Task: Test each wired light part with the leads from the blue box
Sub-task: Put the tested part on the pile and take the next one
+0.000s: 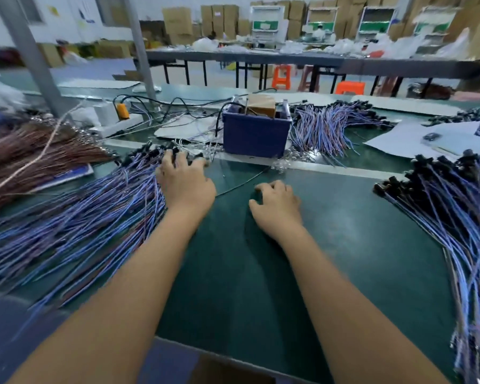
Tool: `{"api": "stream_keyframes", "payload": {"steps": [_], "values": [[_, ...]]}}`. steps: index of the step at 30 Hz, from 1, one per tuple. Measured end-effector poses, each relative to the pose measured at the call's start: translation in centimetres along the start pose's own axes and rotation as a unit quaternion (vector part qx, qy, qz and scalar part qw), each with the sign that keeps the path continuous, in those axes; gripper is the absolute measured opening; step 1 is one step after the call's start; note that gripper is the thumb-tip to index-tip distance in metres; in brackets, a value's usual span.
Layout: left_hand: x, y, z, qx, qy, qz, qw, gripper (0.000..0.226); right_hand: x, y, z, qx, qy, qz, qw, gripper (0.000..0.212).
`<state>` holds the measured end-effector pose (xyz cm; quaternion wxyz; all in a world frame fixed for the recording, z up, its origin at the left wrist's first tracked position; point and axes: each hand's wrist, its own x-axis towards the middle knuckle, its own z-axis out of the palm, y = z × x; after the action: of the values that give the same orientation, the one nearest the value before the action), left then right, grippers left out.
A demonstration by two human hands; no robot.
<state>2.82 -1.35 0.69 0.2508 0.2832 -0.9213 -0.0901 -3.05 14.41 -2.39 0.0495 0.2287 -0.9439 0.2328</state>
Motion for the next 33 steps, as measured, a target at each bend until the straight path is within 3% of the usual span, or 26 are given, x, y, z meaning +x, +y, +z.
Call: {"api": "stream_keyframes", "payload": {"steps": [4,7,14,19,22,26,30,33], "values": [[2.2,-3.7,-0.2,0.114,-0.078,-0.149,0.979,0.073,0.3,0.9,-0.1,0.038,0.012,-0.001,0.999,0.035],[2.8,-5.3,0.1,0.079,-0.130,-0.220,0.963,0.080,0.4,1.0,-0.1,0.051,0.017,-0.006,0.999,0.030],[2.2,-4.2,1.7,0.051,-0.018,-0.053,0.997,0.009,0.6,0.9,0.1,0.047,0.014,0.000,0.999,0.026],[2.7,-2.6,2.3,-0.027,-0.039,0.046,0.998,0.030,0.3,0.9,-0.1,0.059,0.015,0.000,0.998,0.024],[2.8,-2.4,2.5,-0.022,-0.021,0.039,0.999,0.028,0.1,1.0,-0.2,0.079,0.021,-0.001,0.997,0.023],[2.0,-1.1,2.3,0.003,0.078,-0.009,0.997,0.018,0.1,1.1,-0.2,0.110,0.032,-0.002,0.993,0.021],[2.5,1.3,1.1,-0.045,0.146,-0.023,0.988,0.018,-0.2,1.3,-0.4,0.240,0.088,-0.003,0.967,0.015],[2.7,4.2,-0.4,-0.182,0.164,0.009,0.969,0.018,-0.6,1.3,-1.1,0.387,0.085,0.019,0.918,0.019]]}}
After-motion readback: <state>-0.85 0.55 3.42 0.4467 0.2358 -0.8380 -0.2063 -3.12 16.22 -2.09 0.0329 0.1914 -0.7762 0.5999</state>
